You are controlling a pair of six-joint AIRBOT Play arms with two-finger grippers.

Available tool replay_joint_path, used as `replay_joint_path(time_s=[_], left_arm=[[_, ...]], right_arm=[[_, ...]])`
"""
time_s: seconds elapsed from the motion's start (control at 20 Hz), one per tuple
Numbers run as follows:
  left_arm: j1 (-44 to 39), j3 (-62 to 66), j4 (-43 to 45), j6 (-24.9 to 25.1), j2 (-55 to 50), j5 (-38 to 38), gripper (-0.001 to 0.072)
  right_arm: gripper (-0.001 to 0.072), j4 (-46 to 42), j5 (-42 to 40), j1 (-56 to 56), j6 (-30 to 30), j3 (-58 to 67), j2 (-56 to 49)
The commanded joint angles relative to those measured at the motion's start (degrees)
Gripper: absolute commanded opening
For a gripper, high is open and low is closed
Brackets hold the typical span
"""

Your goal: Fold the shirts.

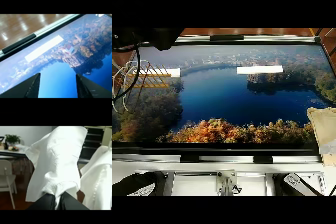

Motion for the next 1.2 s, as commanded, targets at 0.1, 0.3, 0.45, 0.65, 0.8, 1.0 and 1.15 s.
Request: replay_joint_path(time_s=[0.1, 0.3, 0.45, 0.65, 0.8, 1.0, 1.15], left_arm=[[0.1, 0.0, 0.0, -1.5, 0.2, -3.3, 0.0533], [0.1, 0.0, 0.2, -1.5, 0.2, -3.3, 0.0533], [0.1, 0.0, 0.2, -1.5, -0.1, -3.3, 0.0533], [0.1, 0.0, 0.2, -1.5, -0.3, -3.3, 0.0533], [0.1, 0.0, 0.2, -1.5, -1.0, -3.3, 0.0533], [0.1, 0.0, 0.2, -1.6, -3.0, -3.3, 0.0533], [0.1, 0.0, 0.5, -2.6, -4.3, -3.4, 0.0533]], right_arm=[[0.0070, 8.0, 3.7, -4.3, -4.8, 0.0, -3.1], [0.0568, 13.2, 5.6, -4.2, -7.0, 0.0, -1.1], [0.0568, 12.9, 11.4, -2.6, -7.6, 0.0, 3.7], [0.0567, 13.3, 25.9, 0.7, -8.2, 0.0, 10.7], [0.0567, 13.9, 35.9, 3.0, -9.4, 0.0, 15.1], [0.0567, 32.9, 38.7, 6.1, -9.8, 0.0, 17.4], [0.0567, 61.2, 38.6, 6.1, -10.1, 0.0, 12.7]])
